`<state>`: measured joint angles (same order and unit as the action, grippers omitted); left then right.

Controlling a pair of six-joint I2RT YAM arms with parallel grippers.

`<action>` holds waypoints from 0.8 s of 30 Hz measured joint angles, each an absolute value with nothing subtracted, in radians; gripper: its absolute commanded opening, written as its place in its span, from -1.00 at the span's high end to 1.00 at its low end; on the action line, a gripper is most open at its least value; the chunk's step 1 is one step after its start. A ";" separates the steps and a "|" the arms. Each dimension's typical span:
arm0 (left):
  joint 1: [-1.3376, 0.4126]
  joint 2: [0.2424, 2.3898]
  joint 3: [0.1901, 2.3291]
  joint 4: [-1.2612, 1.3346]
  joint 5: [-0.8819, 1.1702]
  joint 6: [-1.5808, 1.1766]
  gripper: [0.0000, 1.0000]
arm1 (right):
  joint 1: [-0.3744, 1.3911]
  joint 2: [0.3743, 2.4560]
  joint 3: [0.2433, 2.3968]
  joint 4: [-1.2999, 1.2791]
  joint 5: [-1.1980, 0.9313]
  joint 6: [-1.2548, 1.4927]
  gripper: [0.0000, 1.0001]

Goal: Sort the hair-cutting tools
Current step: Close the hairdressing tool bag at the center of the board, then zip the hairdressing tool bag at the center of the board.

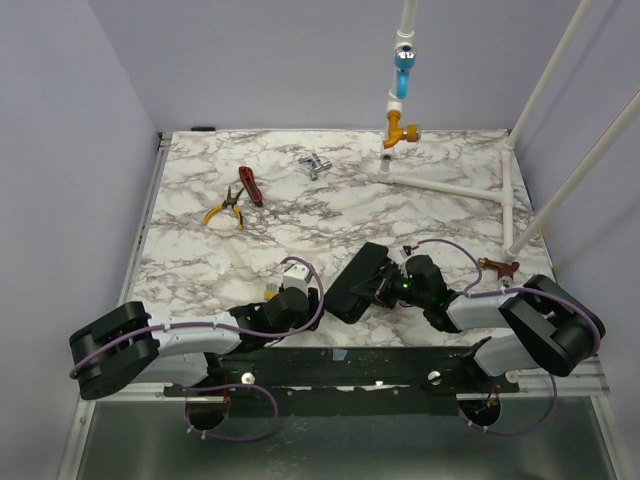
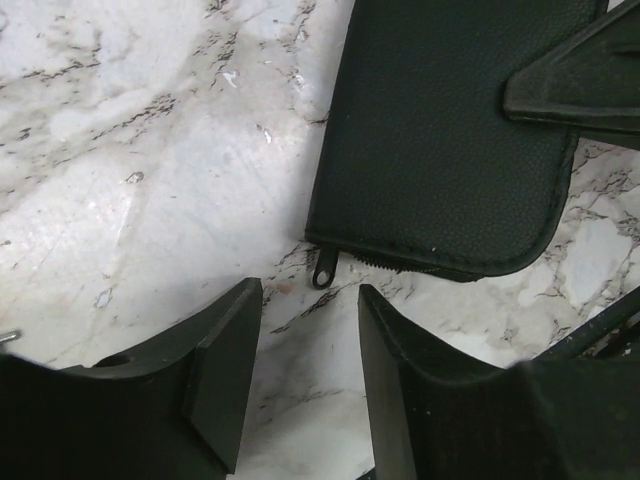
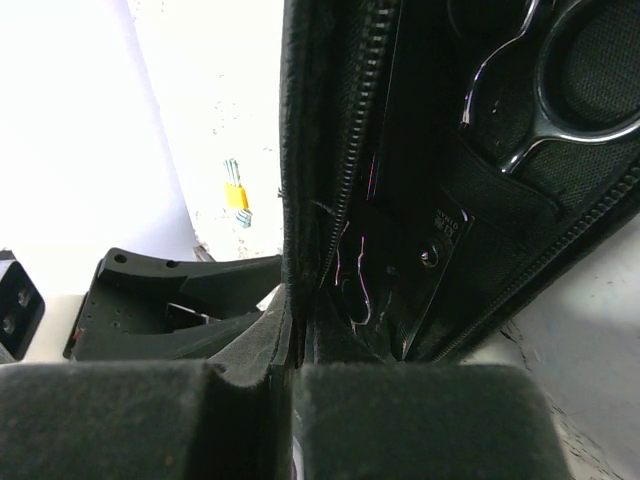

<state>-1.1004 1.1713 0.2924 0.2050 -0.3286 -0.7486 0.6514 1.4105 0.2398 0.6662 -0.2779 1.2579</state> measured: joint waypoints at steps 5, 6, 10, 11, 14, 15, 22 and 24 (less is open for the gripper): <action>-1.073 1.188 0.274 0.283 -0.294 -0.745 0.06 | 0.651 1.411 0.234 0.676 -0.278 1.243 0.99; -1.063 1.191 0.269 0.300 -0.284 -0.745 0.08 | 0.650 1.411 0.232 0.680 -0.278 1.241 0.99; -1.042 1.222 0.268 0.350 -0.265 -0.744 0.10 | 0.646 1.411 0.218 0.700 -0.285 1.237 0.99; -1.041 1.230 0.268 0.361 -0.261 -0.744 0.10 | 0.646 1.414 0.214 0.712 -0.289 1.237 0.98; -1.041 1.246 0.268 0.387 -0.254 -0.744 0.10 | 0.638 1.431 0.211 0.746 -0.309 1.235 0.65; -1.041 1.248 0.268 0.389 -0.253 -0.744 0.10 | 0.635 1.438 0.211 0.756 -0.315 1.234 0.54; -1.040 1.255 0.268 0.403 -0.251 -0.744 0.10 | 0.636 1.486 0.241 0.772 -0.430 1.206 0.26; -1.040 1.255 0.268 0.403 -0.251 -0.744 0.10 | 0.636 1.501 0.258 0.768 -0.458 1.203 0.30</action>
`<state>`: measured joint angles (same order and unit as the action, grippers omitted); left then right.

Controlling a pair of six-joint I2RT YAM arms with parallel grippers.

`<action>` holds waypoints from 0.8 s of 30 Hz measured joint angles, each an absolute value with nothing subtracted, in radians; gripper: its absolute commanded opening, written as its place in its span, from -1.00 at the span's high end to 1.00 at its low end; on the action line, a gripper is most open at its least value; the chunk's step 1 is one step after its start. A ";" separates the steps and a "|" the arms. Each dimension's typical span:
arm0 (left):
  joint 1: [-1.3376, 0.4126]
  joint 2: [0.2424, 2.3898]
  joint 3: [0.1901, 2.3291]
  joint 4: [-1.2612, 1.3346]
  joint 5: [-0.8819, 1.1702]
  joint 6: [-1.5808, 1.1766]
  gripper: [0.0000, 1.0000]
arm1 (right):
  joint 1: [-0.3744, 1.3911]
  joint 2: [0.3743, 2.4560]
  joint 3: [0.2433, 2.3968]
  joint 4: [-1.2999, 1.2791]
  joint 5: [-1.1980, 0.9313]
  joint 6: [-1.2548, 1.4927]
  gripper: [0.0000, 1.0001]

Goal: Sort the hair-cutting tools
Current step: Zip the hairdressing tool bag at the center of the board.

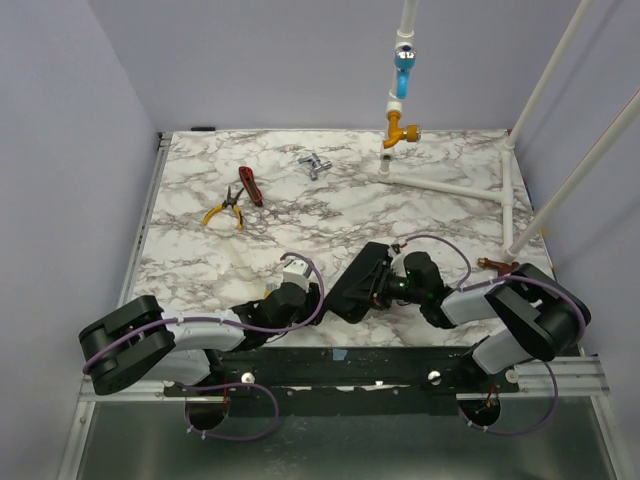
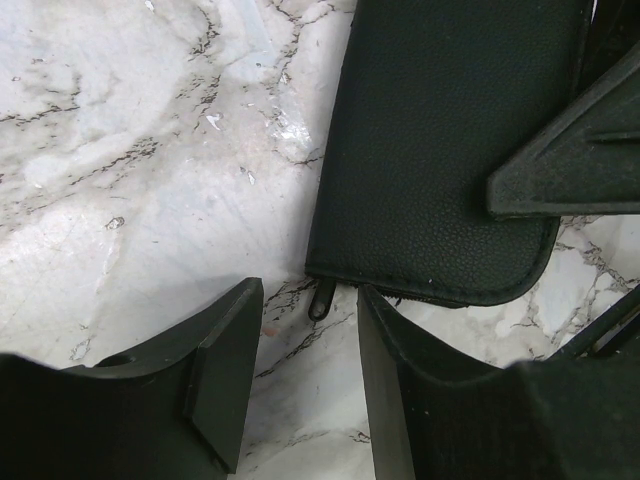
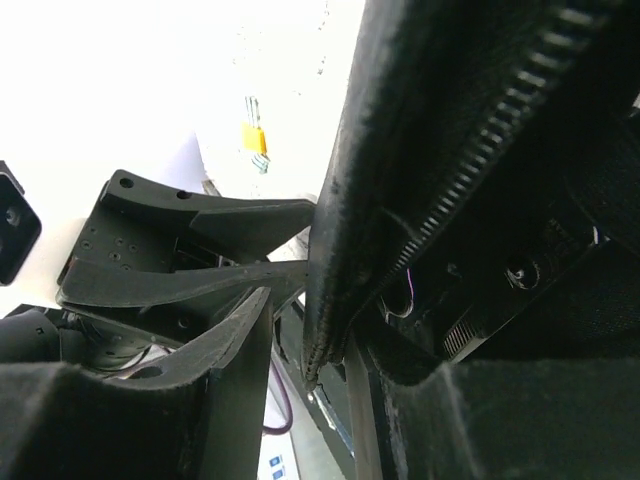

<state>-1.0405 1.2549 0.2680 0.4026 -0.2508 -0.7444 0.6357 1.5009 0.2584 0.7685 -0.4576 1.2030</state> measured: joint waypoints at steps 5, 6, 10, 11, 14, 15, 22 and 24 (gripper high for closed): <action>-1.040 1.255 0.268 0.403 -0.252 -0.746 0.10 | 0.636 1.542 0.268 0.774 -0.506 1.208 0.76; -1.040 1.254 0.268 0.403 -0.252 -0.748 0.10 | 0.636 1.550 0.268 0.778 -0.511 1.213 0.85; -1.040 1.231 0.250 0.404 -0.253 -0.758 0.00 | 0.636 1.560 0.266 0.815 -0.522 1.243 0.99; -1.040 1.212 0.236 0.404 -0.253 -0.762 -0.02 | 0.636 1.560 0.262 0.829 -0.523 1.254 0.99; -1.040 1.134 0.185 0.405 -0.253 -0.770 -0.05 | 0.636 1.563 0.235 0.891 -0.522 1.291 0.99; -1.040 1.100 0.162 0.412 -0.253 -0.771 -0.05 | 0.636 1.565 0.223 0.919 -0.522 1.305 0.99; -1.040 0.987 0.099 0.466 -0.250 -0.764 -0.01 | 0.636 1.593 0.191 1.057 -0.524 1.378 0.99; -1.040 0.991 0.100 0.484 -0.244 -0.753 0.03 | 0.636 1.603 0.189 1.086 -0.527 1.390 0.99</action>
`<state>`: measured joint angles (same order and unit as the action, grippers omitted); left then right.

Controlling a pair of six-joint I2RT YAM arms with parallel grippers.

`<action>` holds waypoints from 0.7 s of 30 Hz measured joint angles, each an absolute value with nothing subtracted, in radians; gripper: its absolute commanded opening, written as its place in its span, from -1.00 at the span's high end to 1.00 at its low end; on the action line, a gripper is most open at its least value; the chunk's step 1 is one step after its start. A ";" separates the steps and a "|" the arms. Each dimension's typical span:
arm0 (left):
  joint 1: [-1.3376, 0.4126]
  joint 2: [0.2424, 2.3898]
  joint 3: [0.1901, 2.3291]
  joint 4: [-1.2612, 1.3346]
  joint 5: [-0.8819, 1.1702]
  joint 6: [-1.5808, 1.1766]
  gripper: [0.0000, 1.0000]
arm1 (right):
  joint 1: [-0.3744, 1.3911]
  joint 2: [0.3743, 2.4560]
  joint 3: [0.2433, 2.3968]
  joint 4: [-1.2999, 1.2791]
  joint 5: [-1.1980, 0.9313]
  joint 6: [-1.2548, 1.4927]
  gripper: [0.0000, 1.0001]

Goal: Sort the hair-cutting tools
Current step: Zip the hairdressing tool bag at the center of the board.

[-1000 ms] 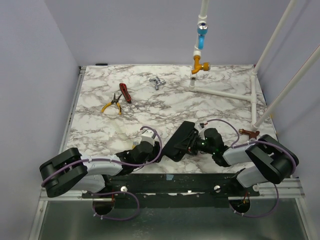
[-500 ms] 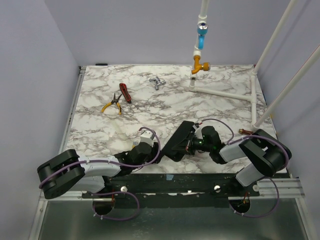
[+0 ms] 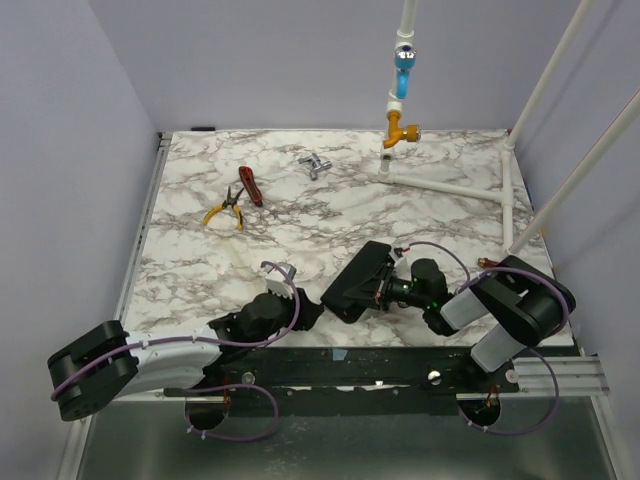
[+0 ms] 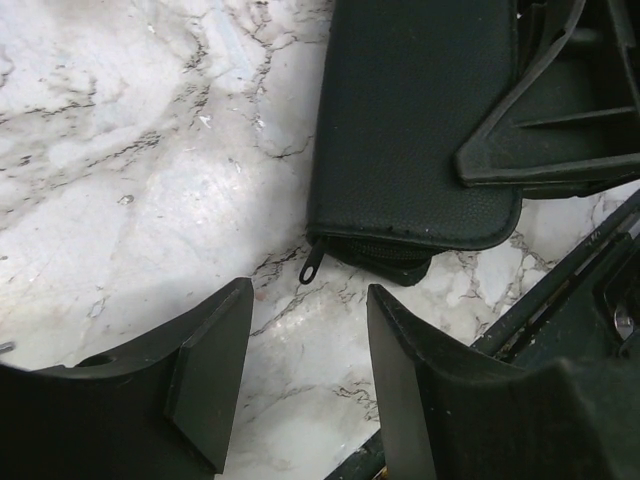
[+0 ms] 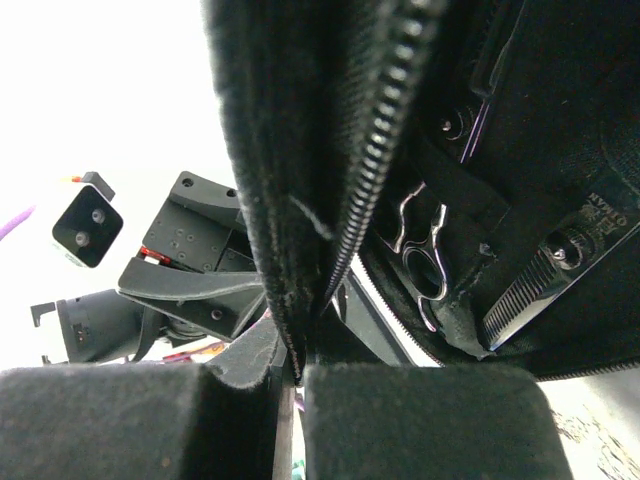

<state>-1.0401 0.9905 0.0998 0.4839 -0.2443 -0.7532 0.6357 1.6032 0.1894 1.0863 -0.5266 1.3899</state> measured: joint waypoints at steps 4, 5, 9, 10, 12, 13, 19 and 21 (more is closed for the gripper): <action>-1.040 1.039 0.116 0.513 -0.210 -0.730 0.08 | 0.636 1.621 0.186 1.133 -0.537 1.412 0.99; -1.040 1.055 0.122 0.519 -0.200 -0.725 0.09 | 0.636 1.623 0.184 1.141 -0.538 1.415 0.99; -1.040 1.100 0.134 0.541 -0.175 -0.720 0.12 | 0.636 1.623 0.177 1.161 -0.542 1.423 0.99; -1.040 1.107 0.134 0.545 -0.171 -0.720 0.12 | 0.636 1.623 0.176 1.163 -0.542 1.423 0.99; -1.040 1.113 0.135 0.551 -0.167 -0.719 0.12 | 0.636 1.623 0.176 1.167 -0.543 1.424 0.99; -1.040 1.114 0.135 0.553 -0.167 -0.718 0.12 | 0.636 1.623 0.176 1.168 -0.543 1.424 0.99; -1.031 1.116 0.138 0.554 -0.167 -0.713 0.24 | 0.636 1.625 0.176 1.171 -0.549 1.423 0.99; -1.029 1.122 0.143 0.554 -0.167 -0.707 0.30 | 0.636 1.631 0.176 1.174 -0.549 1.423 0.99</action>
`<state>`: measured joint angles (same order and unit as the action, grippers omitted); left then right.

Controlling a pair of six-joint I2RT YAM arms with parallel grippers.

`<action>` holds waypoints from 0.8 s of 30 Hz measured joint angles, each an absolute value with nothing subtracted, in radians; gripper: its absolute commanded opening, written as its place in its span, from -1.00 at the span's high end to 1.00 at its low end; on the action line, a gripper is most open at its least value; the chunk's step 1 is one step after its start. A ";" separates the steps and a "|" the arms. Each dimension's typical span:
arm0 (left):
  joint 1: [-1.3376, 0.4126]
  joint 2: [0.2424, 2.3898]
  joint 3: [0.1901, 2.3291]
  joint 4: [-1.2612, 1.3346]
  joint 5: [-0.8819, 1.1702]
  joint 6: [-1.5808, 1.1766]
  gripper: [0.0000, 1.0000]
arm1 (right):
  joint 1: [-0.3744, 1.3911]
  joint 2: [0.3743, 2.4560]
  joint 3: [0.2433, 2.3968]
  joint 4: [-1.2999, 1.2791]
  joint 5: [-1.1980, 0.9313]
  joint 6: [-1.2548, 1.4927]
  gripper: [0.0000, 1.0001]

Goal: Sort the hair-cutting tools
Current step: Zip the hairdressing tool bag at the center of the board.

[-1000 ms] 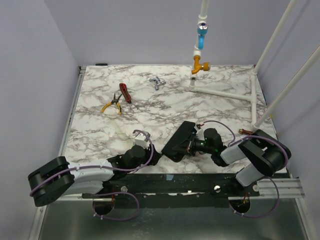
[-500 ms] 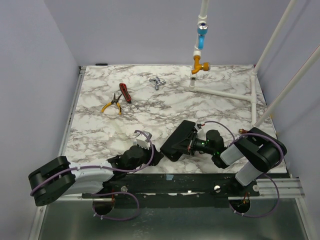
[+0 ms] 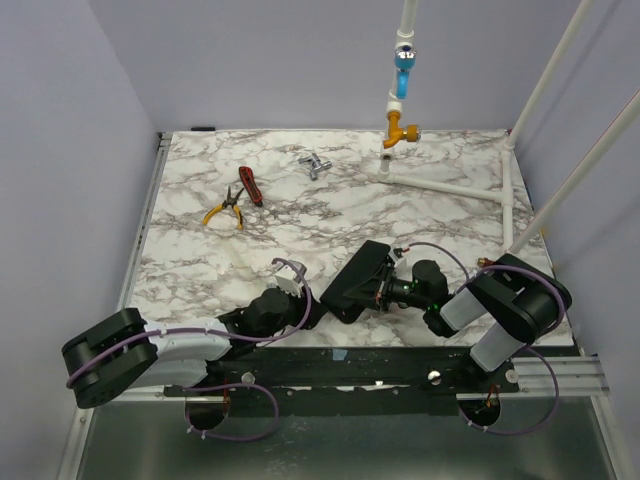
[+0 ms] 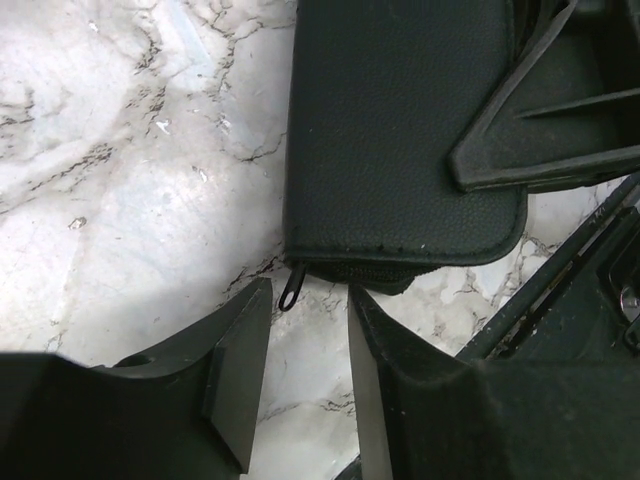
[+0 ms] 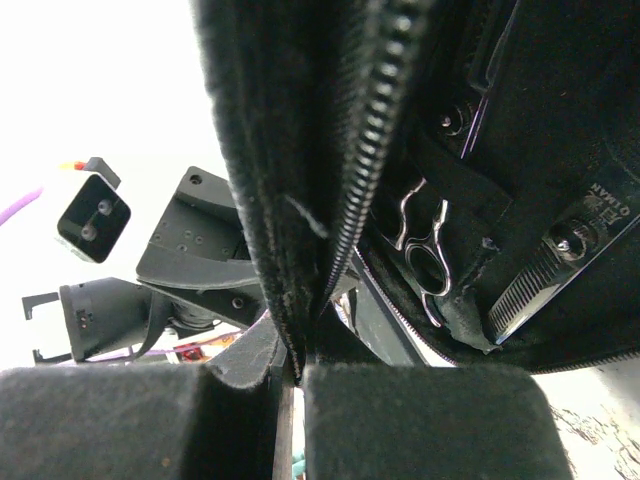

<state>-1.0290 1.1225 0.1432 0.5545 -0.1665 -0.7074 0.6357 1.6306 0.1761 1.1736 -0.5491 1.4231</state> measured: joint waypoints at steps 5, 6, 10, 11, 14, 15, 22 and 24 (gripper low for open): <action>-1.028 1.149 0.176 0.552 -0.159 -0.698 0.49 | 0.635 1.643 0.176 1.177 -0.555 1.423 0.99; -1.028 1.155 0.179 0.550 -0.155 -0.696 0.51 | 0.635 1.643 0.176 1.179 -0.555 1.423 0.99; -1.024 1.166 0.182 0.544 -0.148 -0.689 0.55 | 0.635 1.643 0.176 1.180 -0.556 1.423 0.99; -1.024 1.166 0.183 0.544 -0.146 -0.688 0.57 | 0.635 1.643 0.176 1.180 -0.556 1.423 0.99; -1.023 1.166 0.183 0.543 -0.146 -0.685 0.69 | 0.635 1.643 0.176 1.180 -0.556 1.422 0.99; -1.023 1.166 0.183 0.542 -0.145 -0.683 0.73 | 0.635 1.644 0.176 1.180 -0.556 1.422 0.99; -1.021 1.180 0.182 0.533 -0.145 -0.682 1.00 | 0.635 1.653 0.177 1.171 -0.559 1.402 0.99; -1.021 1.188 0.183 0.535 -0.142 -0.681 1.00 | 0.635 1.653 0.179 1.155 -0.559 1.384 0.99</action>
